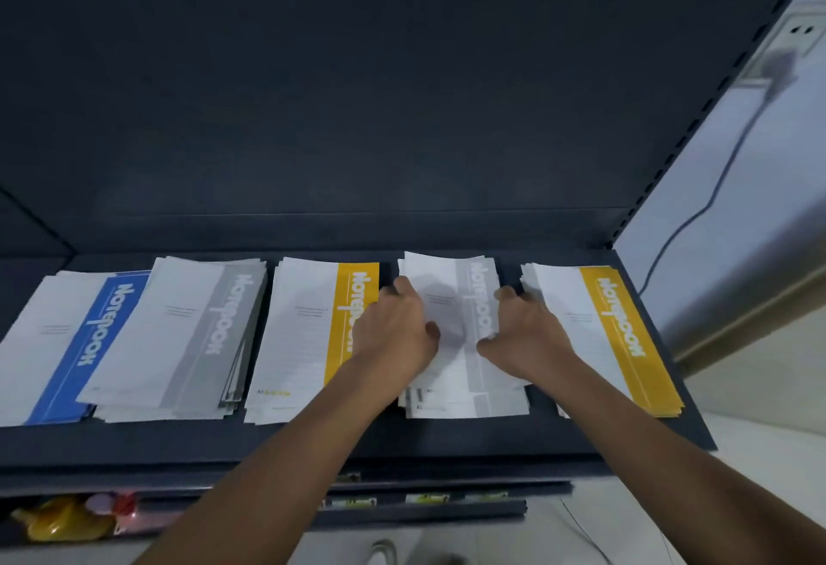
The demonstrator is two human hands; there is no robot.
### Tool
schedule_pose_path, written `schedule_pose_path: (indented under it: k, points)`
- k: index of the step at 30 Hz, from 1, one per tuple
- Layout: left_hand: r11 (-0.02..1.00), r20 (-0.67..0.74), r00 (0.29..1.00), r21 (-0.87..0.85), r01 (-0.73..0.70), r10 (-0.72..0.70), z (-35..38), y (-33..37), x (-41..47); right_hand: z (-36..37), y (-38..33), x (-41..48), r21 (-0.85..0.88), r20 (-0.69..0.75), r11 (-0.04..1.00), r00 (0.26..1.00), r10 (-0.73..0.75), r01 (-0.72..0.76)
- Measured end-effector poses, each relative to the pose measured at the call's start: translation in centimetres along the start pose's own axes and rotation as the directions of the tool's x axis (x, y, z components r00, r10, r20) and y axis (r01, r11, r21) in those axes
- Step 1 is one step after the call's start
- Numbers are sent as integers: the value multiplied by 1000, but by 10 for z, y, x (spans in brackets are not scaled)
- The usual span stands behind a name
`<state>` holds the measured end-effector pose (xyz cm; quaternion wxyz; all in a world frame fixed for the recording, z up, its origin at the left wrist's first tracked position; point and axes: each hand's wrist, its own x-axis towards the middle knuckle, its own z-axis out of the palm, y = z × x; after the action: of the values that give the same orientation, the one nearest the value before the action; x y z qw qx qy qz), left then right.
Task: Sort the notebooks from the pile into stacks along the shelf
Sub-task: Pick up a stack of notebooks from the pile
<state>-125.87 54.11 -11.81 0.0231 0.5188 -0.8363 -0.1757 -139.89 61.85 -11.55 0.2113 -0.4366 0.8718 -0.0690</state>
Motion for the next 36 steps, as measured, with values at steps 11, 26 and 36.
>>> schedule_pose_path:
  k: [11, 26, 36]
  points:
    - [996, -109, 994, 88, 13, -3, -5, 3, -6, -9, 5, 5, -38, -91, 995, 992, -93, 90]
    - [990, -304, 942, -32, 139, -142, -48, -64, -38, -19, -60, -11, -46, -83, 876, 872, -482, 480]
    - [960, -385, 880, -145, 239, -277, -87, -160, -76, -3, -171, -41, -105, 12, 733, 738, -674, 672]
